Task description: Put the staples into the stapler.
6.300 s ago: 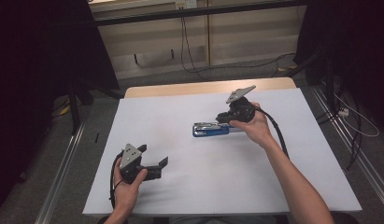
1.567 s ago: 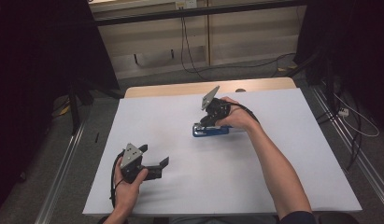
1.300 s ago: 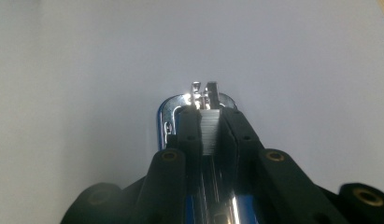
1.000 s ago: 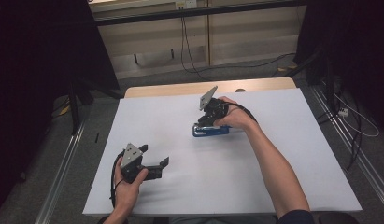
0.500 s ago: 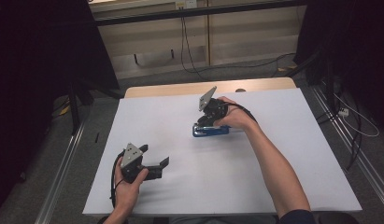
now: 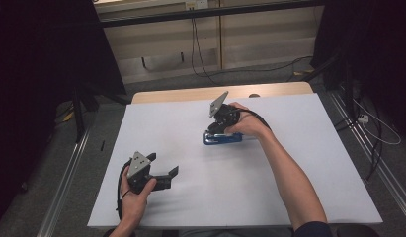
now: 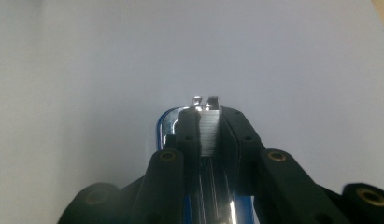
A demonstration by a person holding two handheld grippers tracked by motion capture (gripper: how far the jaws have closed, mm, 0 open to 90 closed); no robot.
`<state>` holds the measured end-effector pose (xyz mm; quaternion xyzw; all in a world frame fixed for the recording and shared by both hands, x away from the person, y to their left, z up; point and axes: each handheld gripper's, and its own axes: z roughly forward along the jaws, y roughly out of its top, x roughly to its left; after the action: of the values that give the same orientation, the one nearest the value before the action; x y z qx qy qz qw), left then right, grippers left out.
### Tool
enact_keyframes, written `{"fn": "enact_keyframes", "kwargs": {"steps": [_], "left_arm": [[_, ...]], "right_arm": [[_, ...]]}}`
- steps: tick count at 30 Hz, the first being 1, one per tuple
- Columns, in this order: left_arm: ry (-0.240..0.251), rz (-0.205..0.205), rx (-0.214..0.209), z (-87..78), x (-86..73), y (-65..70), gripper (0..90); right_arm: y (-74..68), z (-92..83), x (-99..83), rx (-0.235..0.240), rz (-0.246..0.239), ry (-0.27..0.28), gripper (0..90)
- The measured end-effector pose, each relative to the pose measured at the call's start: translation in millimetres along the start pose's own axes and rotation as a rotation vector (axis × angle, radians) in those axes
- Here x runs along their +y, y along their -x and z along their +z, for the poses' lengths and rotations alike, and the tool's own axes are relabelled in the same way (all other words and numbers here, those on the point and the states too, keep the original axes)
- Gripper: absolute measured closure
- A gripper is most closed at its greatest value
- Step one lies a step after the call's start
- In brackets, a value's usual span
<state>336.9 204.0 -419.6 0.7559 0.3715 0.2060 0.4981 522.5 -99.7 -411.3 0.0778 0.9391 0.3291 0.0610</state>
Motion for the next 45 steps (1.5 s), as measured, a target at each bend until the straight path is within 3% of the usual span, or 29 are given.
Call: {"fn": "enact_keyframes", "kwargs": {"steps": [8, 14, 23, 27, 31, 36, 41, 45], "left_arm": [[0.003, -0.003, -0.006, -0.4, 0.1, 0.0, 4.4], [0.002, -0.006, -0.006, -0.2, 0.1, -0.2, 4.4], [0.000, 0.003, -0.008, 0.5, 0.3, 0.1, 4.4], [0.012, 0.006, -0.011, -0.6, 2.0, 0.8, 4.4], [0.001, 0.006, -0.009, 1.4, 1.8, 1.0, 4.4], [-0.001, 0.009, -0.012, 2.3, 1.6, 0.9, 4.4], [0.006, 0.011, -0.008, 1.6, 1.9, 1.7, 4.4], [0.009, 0.020, -0.011, 1.2, 2.2, 2.2, 4.4]], "right_arm": [[1.0, 3.9, -1.4, -0.006, 0.029, 0.000, 71.3], [2.7, -1.1, -4.3, -0.028, 0.103, 0.047, 61.4], [-0.7, -7.1, -11.8, -0.116, 0.243, 0.115, 33.5], [-11.3, -6.7, -12.9, -0.187, 0.289, 0.173, 23.7], [-16.8, -5.9, -14.7, -0.200, 0.342, 0.203, 18.3], [-24.8, -11.6, -16.2, -0.235, 0.351, 0.221, 16.8], [-29.7, -22.3, -25.6, -0.267, 0.425, 0.265, 10.6], [-36.3, -31.9, -30.5, -0.337, 0.452, 0.300, 8.4]]}}
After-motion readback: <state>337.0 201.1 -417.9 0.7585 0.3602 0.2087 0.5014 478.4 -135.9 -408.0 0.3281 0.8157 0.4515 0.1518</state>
